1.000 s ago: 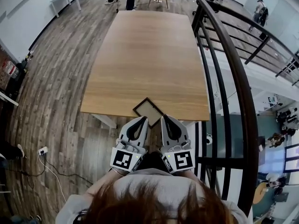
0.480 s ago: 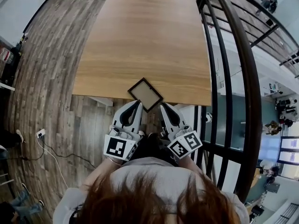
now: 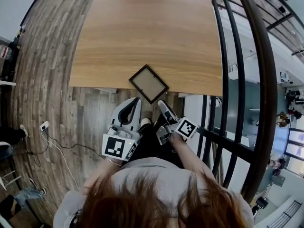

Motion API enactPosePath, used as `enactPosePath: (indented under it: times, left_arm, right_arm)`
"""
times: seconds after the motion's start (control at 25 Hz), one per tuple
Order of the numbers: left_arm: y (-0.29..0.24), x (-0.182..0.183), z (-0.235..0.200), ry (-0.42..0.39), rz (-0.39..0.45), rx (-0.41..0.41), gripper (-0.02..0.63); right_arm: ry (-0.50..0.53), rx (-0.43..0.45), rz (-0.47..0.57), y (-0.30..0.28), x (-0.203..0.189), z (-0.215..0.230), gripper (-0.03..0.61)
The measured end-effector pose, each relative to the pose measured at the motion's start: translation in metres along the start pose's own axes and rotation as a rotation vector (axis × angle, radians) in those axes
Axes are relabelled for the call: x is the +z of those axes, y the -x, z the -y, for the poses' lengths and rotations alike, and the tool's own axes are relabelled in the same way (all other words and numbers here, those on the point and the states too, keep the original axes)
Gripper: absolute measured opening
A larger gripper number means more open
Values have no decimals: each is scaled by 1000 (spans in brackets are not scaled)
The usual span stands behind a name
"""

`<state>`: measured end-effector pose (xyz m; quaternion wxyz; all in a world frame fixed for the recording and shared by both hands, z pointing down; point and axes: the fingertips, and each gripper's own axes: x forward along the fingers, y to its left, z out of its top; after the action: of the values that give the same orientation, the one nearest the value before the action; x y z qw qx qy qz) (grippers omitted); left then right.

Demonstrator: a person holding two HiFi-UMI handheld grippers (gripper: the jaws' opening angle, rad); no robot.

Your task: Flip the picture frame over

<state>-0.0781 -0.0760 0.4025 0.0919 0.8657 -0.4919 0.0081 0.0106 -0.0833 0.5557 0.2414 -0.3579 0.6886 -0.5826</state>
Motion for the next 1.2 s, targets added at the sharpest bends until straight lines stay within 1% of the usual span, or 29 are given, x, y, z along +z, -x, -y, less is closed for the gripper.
enactPosePath:
  times: [0.08,0.16,0.36,0.52,0.64,0.68,0.72,0.76,1.04,1.2]
  left_arm:
    - [0,-5,-1,4,-14,1,6]
    - [1,-10,-4,8,-32,7,6]
    - [1,-16,-12,11,-52,20,6]
    - [1,-19,-19,17,-59,34,6]
    - [1,-19,-22,18,-59,38,6]
    - [0,-19,-23,18,-61,39,6]
    - [0,-19,-24,19,-62,40,6]
    - [-1,-19,-24,19,-64,40,6]
    - [-3,-22,-21,14,-72,31,6]
    - [-6,-19,-19,12,-68,24,6]
  right_arm:
    - [-88,22,26,-9,2,10,238]
    - [-133,20,43,-18,5,21,238]
    - [-164,48,14,-38,8,27,236]
    - [-224,80,21,-50,9,25,236]
    - [-241,98,14,-51,6,24,226]
    - [-247,97,11,-51,5,24,181]
    - [-248,88,12,-51,5,25,112]
    - [-246,80,15,-51,5,26,84]
    - [-248,76,20,-46,3,22,83]
    - [-246,60,54,-39,6,19,83]
